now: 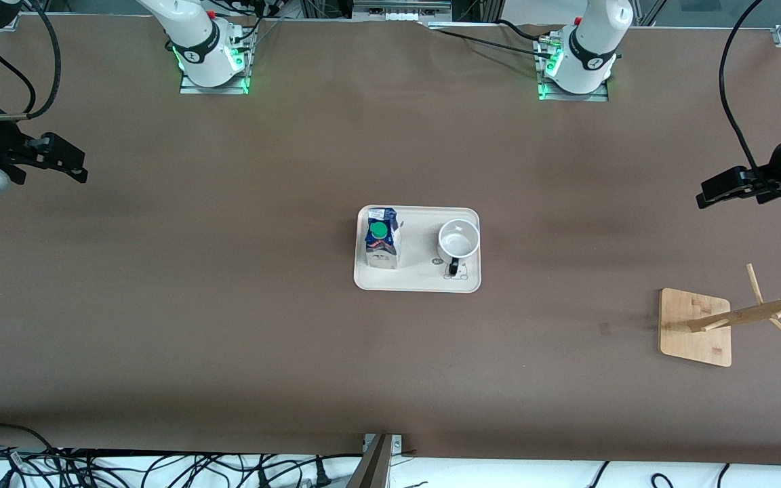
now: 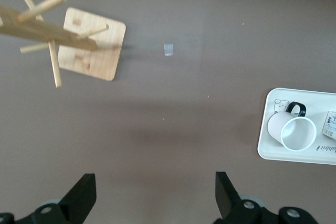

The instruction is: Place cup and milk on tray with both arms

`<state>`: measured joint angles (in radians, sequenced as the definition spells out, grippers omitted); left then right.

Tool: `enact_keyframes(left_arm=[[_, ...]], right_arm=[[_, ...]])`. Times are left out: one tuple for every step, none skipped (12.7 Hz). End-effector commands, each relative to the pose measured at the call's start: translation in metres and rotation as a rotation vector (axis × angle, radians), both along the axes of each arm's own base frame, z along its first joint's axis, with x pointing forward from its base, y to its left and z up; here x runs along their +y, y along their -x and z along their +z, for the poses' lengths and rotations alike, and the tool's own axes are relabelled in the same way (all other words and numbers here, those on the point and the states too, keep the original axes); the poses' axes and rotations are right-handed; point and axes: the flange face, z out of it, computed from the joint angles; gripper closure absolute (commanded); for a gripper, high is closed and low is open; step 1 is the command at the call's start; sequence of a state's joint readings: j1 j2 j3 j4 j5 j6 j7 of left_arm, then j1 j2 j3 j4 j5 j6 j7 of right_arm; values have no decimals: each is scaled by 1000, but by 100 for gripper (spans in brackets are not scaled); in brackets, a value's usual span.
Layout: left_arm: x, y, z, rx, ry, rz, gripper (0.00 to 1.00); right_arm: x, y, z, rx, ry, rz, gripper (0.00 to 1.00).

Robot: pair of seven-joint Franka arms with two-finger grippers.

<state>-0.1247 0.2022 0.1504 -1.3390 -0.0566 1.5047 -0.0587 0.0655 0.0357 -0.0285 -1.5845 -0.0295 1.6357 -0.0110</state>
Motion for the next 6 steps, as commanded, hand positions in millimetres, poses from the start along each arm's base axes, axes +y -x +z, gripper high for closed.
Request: enact_keyframes(left_arm=[[6,11,3,-37,-19,-43,0],[7,20,2,-49,-14,-35,0],[9,26,-1,-57,-9,-29,0],[9,27,-2,-57,-9,-29,0],[10,27,-2,-56,-11,-27,0],[12,26,-1,-59,-10,-27,0]], right_arm=[[2,0,3,4,9,-5,0],[2,0,4,1,9,-5,0],[2,0,4,1,9,-5,0],[2,0,4,1,9,-5,0],[2,0,4,1,9,-5,0],[2,0,4,3,9,-5,0]])
